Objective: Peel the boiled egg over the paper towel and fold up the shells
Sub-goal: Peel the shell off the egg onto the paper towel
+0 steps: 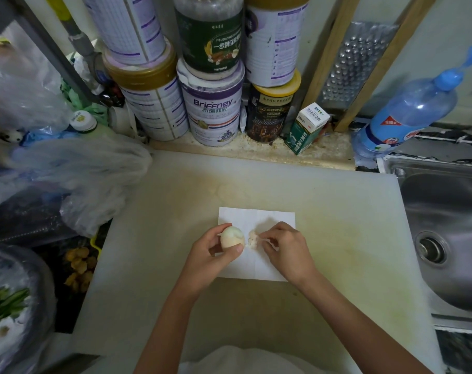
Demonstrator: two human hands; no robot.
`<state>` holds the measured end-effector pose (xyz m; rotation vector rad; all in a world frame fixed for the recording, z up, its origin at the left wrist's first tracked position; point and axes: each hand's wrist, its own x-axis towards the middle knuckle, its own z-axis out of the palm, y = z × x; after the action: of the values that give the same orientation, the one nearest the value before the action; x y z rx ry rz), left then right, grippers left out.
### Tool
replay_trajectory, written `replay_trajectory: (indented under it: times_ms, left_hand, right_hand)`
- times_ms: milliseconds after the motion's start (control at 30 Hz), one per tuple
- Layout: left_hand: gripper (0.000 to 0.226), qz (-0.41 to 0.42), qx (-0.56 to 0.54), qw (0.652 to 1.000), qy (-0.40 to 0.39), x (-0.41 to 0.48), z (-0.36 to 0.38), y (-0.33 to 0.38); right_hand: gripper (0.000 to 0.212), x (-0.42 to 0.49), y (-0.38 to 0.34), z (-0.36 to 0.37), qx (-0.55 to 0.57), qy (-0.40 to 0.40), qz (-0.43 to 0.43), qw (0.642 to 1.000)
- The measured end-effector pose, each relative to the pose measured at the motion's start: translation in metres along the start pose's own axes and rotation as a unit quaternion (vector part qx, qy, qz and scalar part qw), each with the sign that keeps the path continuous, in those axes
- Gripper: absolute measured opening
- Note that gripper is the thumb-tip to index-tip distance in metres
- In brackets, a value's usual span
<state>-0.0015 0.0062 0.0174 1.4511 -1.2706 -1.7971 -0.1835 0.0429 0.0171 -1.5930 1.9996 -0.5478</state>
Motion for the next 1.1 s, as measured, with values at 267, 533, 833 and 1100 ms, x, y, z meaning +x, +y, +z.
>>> replay_trajectory:
  times_ms: [267, 533, 833, 1100]
  left_hand:
    - [0.036, -0.023, -0.016, 1.000, -0.006, 0.005, 0.006, -0.005]
    - [0.035, -0.031, -0.015, 0.999, 0.003, 0.009, 0.006, -0.012]
    - [0.035, -0.028, -0.012, 1.000, 0.002, 0.009, 0.006, -0.013]
    - [0.038, -0.020, -0.005, 1.000, 0.005, 0.007, 0.008, -0.011]
  right_hand:
    - [0.025, -0.006, 0.017, 0.009, 0.002, 0.014, 0.014, 1.000]
    - [0.037, -0.009, 0.027, 0.010, -0.017, 0.021, 0.050, 0.998]
    - [0.012, -0.007, 0.034, 0.002, 0.021, 0.059, 0.106, 0.992]
    - [0.020, -0.007, 0.019, -0.004, 0.060, -0.011, 0.060, 0.996]
